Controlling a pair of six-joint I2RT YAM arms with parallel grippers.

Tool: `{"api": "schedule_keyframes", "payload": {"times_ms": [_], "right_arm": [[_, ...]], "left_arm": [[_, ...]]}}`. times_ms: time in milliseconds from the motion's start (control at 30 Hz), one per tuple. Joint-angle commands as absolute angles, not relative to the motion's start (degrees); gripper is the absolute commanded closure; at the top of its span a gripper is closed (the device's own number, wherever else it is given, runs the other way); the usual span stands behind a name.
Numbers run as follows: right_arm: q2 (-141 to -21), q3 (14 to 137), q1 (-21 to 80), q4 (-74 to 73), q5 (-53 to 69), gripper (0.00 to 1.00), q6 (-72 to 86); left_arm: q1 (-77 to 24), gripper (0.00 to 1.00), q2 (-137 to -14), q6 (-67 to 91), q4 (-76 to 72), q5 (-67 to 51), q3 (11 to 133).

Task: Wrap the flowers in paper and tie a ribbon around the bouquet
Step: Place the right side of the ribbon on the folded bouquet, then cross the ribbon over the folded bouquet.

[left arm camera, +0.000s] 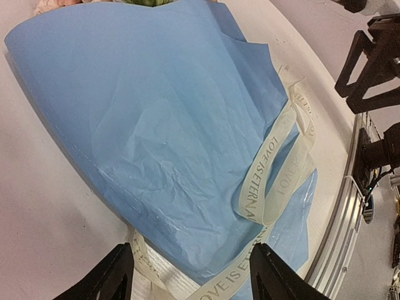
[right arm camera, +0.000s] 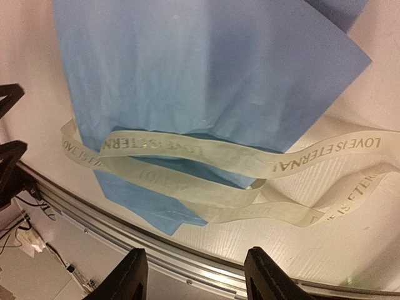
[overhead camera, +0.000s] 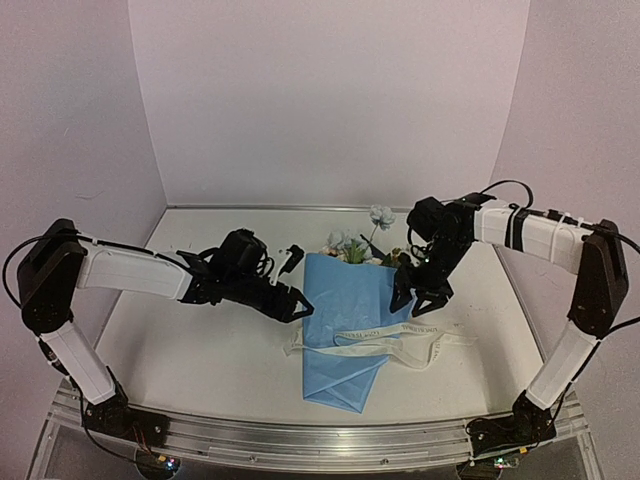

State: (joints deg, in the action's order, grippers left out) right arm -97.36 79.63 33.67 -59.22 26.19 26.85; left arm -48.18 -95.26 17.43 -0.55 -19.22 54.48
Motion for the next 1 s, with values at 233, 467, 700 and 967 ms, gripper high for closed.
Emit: {"api": "schedule_keyframes", "payload": {"times_ms": [233,467,700,967], "right_arm": [[-97.87,67.61,31.02,-46.46,22.07,0.43,36.05],[-100.79,63.71,30.50,-37.22,21.47,0.44,41.77],[-100.37,60.51,29.65,-32.52,20.43,0.63,44.39],[-98.31,60.32,29.63,-31.55,20.97,0.88,45.37]], "left_arm": [[-48.25,0.35,-93.67,16.09,2.44,-19.90,54.60],[-48.25,0.35,-93.59,16.09,3.81,-20.11,54.53],[-48.34,0.36,-93.12,16.04,5.29,-19.76,54.41],[-49.64,0.39,-95.08,12.80,9.04,-20.36,56.98]]}}
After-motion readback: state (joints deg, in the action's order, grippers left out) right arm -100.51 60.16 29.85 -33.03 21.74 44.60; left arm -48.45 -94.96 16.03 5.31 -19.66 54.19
